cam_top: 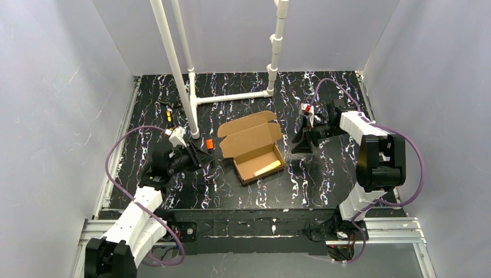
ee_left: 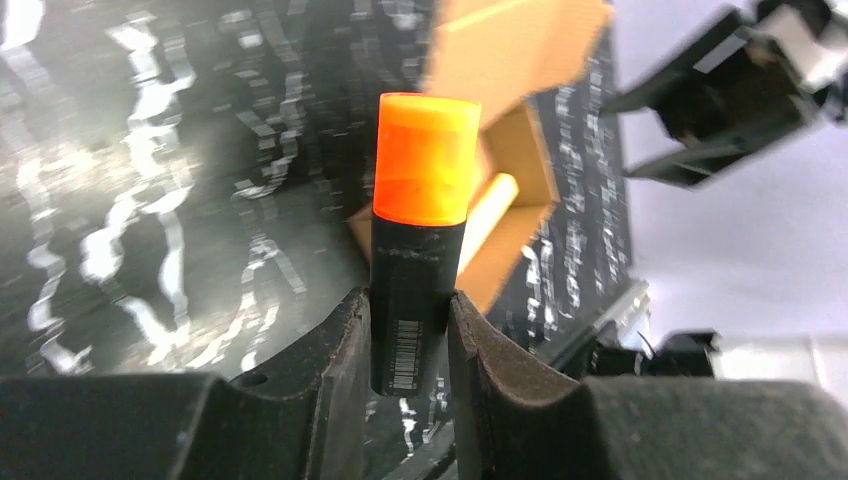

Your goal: Fold the paper box

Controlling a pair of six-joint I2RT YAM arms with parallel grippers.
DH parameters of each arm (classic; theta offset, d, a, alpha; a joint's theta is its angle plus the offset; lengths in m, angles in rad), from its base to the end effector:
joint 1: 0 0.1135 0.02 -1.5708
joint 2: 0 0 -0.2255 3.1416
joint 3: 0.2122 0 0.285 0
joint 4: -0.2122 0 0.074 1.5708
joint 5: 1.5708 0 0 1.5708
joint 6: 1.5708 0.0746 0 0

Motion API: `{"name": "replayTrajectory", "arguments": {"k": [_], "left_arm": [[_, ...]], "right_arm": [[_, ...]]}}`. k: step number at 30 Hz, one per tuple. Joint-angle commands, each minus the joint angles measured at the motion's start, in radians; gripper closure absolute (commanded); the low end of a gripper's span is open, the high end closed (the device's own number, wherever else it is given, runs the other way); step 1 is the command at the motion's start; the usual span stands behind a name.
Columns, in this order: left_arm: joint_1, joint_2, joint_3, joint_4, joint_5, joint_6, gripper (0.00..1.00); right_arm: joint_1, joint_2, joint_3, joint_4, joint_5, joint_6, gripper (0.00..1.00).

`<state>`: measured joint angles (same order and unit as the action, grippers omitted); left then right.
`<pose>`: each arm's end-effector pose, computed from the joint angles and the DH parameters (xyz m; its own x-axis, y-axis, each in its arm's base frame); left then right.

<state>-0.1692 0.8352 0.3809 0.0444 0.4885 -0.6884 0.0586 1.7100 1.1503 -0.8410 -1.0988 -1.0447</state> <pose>0.2639 -0.0806 0.1566 -0.6674 -0.4551 -0.5895 0.1929 0.6589 -0.7271 0.3331 0.0861 0.1334 -0.3409 -0.4139 -0.8441 -0.9398 0.1736 0.2944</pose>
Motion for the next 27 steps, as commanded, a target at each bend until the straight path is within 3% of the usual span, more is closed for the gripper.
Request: {"name": "replayTrajectory", "arguments": {"k": [1,7,15,21,27], "left_arm": [[-0.097,-0.051,-0.026,0.277,0.145,-0.003,1.00],[-0.381,0.036,0.083,0.279,-0.018,0.234,1.00],[-0.547,0.339,0.303,0.214,-0.249,0.463,0.94],[-0.598,0.515,0.405,0.204,-0.324,0.514,0.78],[-0.611,0.476,0.398,0.169,-0.416,0.514,0.51]], "right_arm": [[-0.006,0.008,0.040,-0.036,-0.009,-0.034,0.29],[-0.011,0.004,0.035,-0.038,-0.006,-0.040,0.29],[-0.014,0.014,0.034,-0.045,-0.002,-0.050,0.29],[-0.016,0.020,0.033,-0.055,0.007,-0.065,0.29],[-0.018,0.030,0.030,-0.060,0.019,-0.079,0.28]]}}
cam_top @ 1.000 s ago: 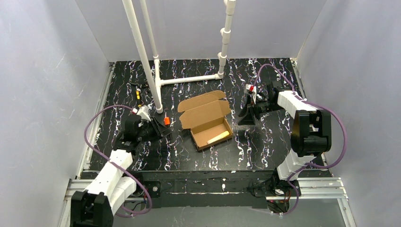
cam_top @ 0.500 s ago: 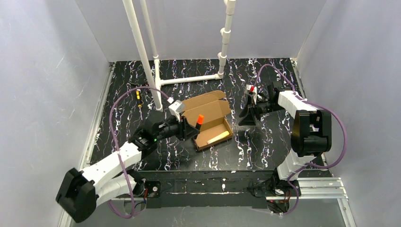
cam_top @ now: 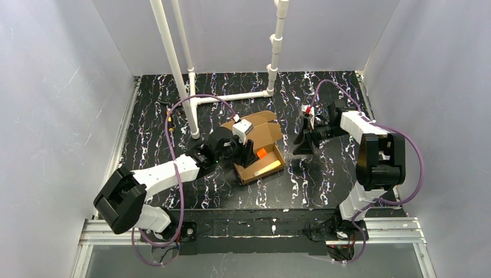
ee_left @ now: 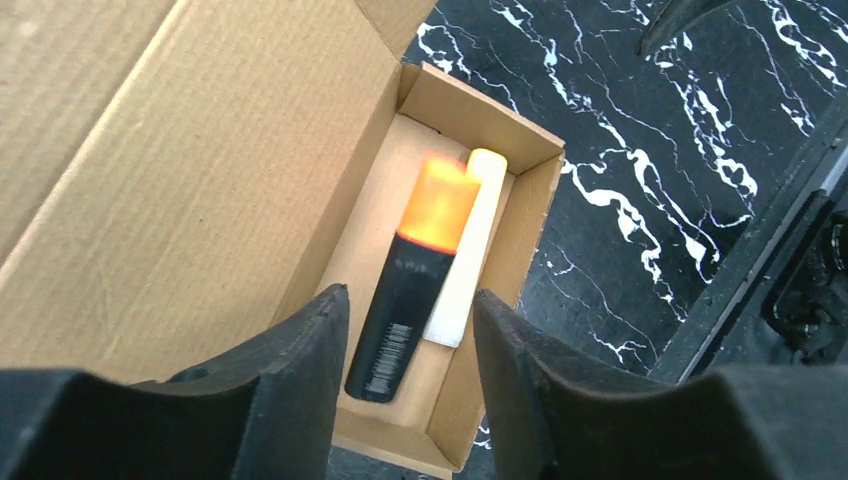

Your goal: Fold the paper box

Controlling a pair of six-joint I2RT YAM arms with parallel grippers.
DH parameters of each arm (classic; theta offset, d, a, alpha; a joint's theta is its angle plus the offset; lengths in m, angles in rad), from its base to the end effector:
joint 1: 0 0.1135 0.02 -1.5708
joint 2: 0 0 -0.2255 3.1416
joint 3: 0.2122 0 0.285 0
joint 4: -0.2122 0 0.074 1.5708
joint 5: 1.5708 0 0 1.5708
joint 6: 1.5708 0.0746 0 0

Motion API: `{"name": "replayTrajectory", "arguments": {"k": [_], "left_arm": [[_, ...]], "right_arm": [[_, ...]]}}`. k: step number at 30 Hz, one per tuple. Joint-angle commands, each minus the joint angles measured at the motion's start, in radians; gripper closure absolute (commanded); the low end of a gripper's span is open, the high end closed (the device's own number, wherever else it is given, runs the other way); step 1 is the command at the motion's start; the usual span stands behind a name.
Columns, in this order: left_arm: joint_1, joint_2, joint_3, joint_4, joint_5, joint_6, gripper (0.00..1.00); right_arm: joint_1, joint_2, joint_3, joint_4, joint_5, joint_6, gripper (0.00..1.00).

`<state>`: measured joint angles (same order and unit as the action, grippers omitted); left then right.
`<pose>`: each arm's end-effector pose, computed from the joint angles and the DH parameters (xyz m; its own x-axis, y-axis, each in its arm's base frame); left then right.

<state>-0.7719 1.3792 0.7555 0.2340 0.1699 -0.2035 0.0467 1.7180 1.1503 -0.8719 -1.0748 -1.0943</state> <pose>0.2597 -0.2704 0.1648 -0.4282 0.1388 -0.8930 0.7280 0.6384 -0.2499 0.3312 0.0812 0.1288 -0.3324 -0.4389 -0.8348 -0.9429 0.1745 0.2837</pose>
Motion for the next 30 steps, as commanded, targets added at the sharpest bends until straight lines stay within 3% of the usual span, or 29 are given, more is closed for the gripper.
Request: {"name": "replayTrajectory", "arguments": {"k": [1,8,18,23,27,30], "left_arm": [[-0.007,-0.092,0.011,-0.022,-0.109,0.027,0.46],[0.001,-0.318,-0.107,-0.022,-0.123,-0.076,0.02],[0.094,-0.624,-0.303,-0.063,-0.078,-0.316,0.02],[0.182,-0.737,-0.392,-0.101,-0.068,-0.422,0.02],[0.227,-0.792,-0.426,-0.127,-0.089,-0.453,0.09],[0.246,-0.835,-0.430,-0.188,-0.181,-0.464,0.15]], "right_arm": [[-0.006,0.026,0.032,-0.034,-0.006,-0.032,0.28],[-0.006,0.019,0.060,-0.107,0.021,-0.111,0.28],[-0.006,-0.064,0.101,-0.147,0.154,-0.110,0.25],[-0.005,-0.120,0.072,-0.010,0.147,0.002,0.24],[-0.004,-0.151,0.031,0.109,0.162,0.100,0.27],[-0.005,-0.159,0.011,0.241,0.191,0.238,0.33]]}}
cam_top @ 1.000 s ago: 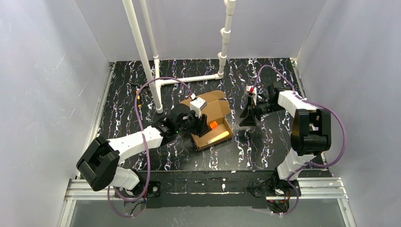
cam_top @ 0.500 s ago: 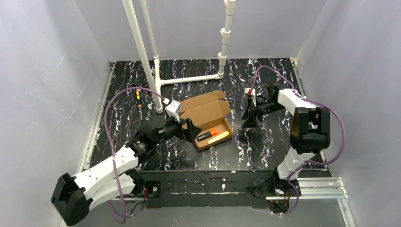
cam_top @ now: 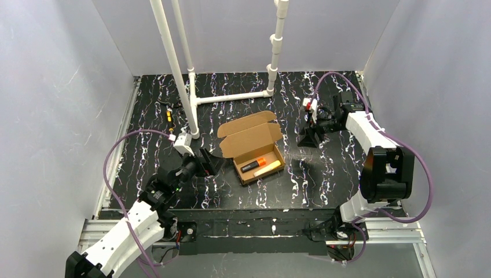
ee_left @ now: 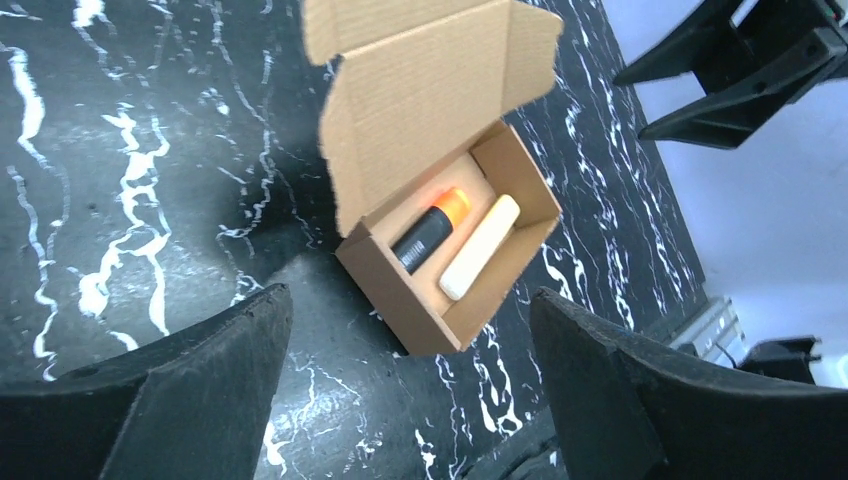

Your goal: Fold the paper box

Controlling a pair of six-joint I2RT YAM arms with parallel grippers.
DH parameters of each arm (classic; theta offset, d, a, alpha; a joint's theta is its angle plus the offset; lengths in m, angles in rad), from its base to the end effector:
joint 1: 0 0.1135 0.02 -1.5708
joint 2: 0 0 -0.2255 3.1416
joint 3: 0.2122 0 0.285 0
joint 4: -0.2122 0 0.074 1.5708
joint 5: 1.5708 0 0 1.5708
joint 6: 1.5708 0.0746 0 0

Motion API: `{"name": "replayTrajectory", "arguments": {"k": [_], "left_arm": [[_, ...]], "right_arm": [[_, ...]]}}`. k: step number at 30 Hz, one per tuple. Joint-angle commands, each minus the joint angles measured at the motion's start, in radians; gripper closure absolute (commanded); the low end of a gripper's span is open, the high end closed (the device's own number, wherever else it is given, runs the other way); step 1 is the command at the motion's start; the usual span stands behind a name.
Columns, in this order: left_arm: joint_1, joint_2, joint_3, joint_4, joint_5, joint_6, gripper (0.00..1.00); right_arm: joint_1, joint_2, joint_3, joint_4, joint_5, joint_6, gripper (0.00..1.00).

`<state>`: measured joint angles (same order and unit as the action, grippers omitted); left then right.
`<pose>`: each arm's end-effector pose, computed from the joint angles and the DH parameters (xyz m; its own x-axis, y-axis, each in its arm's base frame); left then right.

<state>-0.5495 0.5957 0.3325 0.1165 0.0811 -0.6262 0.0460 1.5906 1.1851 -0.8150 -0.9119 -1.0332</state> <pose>0.2226 -0.1434 0.2038 -0.4461 -0.4118 -0.7946 0.4041 0.6995 -0.5894 0.3422 0.0748 0.1718 -0.2235 -0.5367 -0.8136 -0.9591 0.2697 0.0855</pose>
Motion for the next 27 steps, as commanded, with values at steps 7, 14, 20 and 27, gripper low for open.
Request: {"name": "replayTrajectory", "arguments": {"k": [7,14,20,27], "left_arm": [[0.052,-0.145,-0.022,-0.238,-0.320,-0.063,0.39],[0.060,-0.050,-0.071,-0.142,-0.395,-0.029,0.62],[0.071,0.119,-0.112,0.179,-0.245,0.040,0.62],[0.075,0.298,-0.102,0.382,-0.242,0.071,0.64]], "right_arm": [[0.000,0.019,-0.044,0.491,0.054,0.501,0.54],[0.034,0.148,-0.016,0.706,0.082,0.770,0.73],[0.094,0.263,0.015,0.746,0.078,0.833,0.78],[0.133,0.286,0.004,0.765,0.027,0.856,0.78]]}}
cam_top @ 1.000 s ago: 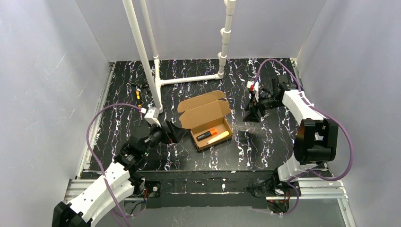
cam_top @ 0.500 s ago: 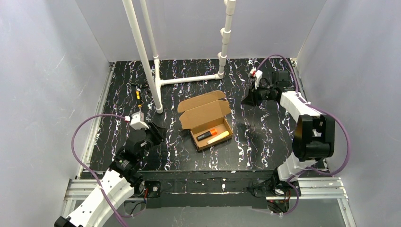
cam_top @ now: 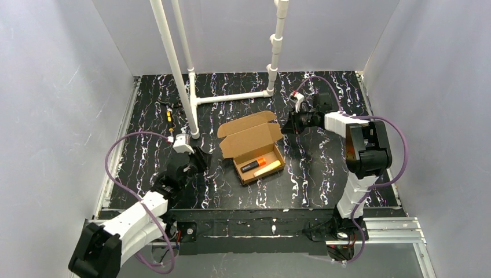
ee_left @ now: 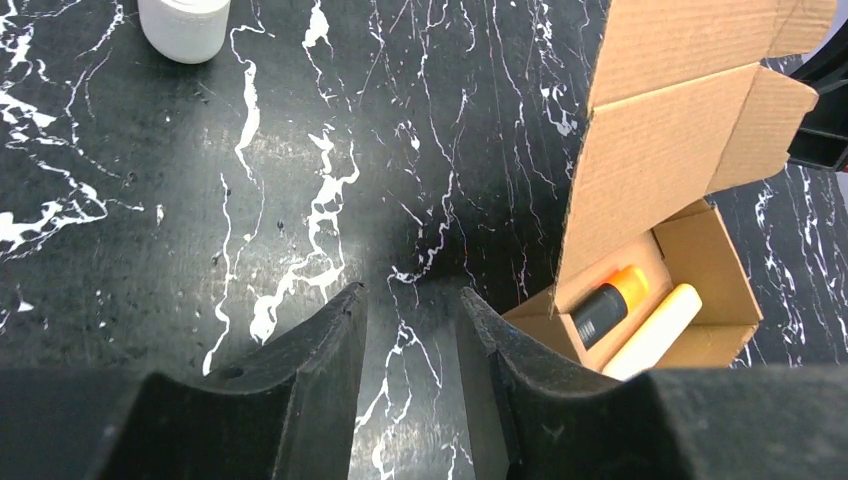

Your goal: Fold the paper box

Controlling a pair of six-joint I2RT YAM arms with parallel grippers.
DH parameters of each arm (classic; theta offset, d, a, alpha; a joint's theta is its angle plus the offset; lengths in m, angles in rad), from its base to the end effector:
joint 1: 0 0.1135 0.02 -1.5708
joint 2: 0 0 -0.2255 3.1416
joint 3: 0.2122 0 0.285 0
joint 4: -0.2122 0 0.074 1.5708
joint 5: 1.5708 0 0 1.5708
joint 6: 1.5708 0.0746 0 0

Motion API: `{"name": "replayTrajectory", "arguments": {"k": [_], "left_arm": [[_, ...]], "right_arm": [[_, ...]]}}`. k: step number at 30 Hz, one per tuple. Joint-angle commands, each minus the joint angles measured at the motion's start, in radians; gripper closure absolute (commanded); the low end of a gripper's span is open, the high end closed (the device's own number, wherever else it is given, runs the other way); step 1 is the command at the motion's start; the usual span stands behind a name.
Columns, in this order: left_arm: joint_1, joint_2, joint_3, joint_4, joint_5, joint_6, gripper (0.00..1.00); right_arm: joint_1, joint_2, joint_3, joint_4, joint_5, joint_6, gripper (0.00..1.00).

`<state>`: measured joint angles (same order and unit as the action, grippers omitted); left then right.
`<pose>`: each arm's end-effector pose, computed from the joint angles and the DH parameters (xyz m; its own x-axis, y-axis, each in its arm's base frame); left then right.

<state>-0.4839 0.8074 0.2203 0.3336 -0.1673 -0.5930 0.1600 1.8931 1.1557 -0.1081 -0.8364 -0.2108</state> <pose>0.2467 -0.1156 0.1351 -0.3607 -0.4329 -0.8261 0.1380 0.8512 -0.5064 0.4061 0.1216 0.0917 -0.5983 -0.2386 -0.7649 -0.7343 0.5453 0.4043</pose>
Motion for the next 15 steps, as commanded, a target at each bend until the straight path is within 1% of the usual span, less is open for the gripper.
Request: {"name": "replayTrajectory", "arguments": {"k": [1,5,8,13,15], "left_arm": [[0.010,0.131,0.015,0.184,0.013,0.036,0.65],[0.011,0.233,0.054,0.240,0.036,0.036,0.67],[0.011,0.284,0.079,0.297,0.086,0.051,0.67],[0.011,0.359,0.131,0.365,0.269,0.070,0.67],[0.011,0.382,0.140,0.382,0.318,0.064,0.66]], "right_arm": [[0.024,-0.019,0.031,0.059,-0.055,0.034,0.78],[0.027,-0.027,0.022,0.059,-0.091,0.030,0.78],[0.028,-0.037,0.020,0.059,-0.124,0.027,0.78],[0.028,-0.063,0.004,0.039,-0.193,-0.010,0.76],[0.029,-0.070,0.001,0.009,-0.227,-0.042,0.74]]}}
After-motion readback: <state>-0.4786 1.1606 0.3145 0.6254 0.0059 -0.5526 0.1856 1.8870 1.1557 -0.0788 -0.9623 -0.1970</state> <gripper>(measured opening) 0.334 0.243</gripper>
